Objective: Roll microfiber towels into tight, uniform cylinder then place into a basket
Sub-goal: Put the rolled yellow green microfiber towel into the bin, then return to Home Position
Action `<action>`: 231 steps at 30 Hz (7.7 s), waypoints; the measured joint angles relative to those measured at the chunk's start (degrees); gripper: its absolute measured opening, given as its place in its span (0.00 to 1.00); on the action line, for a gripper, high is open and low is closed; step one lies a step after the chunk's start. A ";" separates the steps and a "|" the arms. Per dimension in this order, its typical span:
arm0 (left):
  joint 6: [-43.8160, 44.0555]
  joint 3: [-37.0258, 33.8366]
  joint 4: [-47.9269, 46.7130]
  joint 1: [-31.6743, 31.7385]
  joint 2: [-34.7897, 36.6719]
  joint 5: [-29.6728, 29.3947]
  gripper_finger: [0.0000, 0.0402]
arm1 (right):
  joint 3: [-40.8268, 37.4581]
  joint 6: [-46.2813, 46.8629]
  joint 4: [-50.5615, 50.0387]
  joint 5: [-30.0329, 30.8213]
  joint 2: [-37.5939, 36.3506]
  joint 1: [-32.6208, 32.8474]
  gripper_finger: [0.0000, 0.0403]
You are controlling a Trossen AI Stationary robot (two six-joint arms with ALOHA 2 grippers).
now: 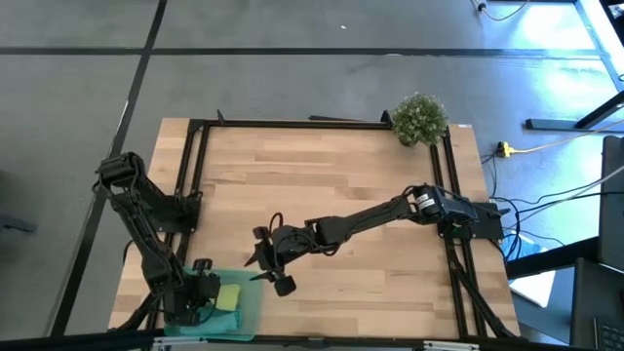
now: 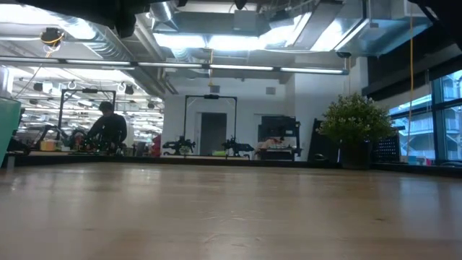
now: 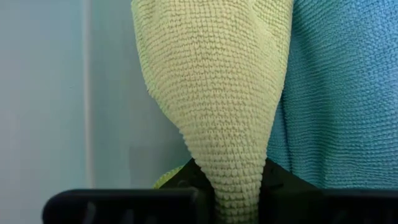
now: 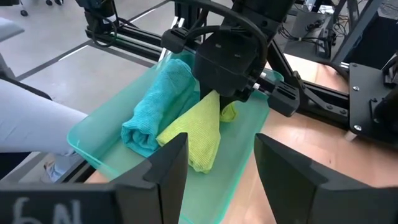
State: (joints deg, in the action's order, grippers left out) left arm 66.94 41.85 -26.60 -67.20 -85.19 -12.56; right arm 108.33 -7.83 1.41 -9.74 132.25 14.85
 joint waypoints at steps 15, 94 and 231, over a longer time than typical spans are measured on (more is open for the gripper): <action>0.28 0.00 -0.06 0.04 -0.02 -1.68 0.08 | 0.00 0.02 -0.02 0.02 0.00 0.00 0.46; -14.94 0.04 -2.94 -3.30 22.82 -25.31 0.99 | -0.06 1.55 0.43 0.13 0.02 0.02 0.46; -70.49 -40.98 29.43 42.58 84.04 -14.32 0.99 | -107.90 10.62 0.26 4.53 -131.62 -1.91 0.06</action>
State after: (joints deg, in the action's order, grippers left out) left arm -3.55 0.86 2.83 -24.62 -1.15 -26.87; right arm 0.43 2.79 1.67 -5.21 0.62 12.94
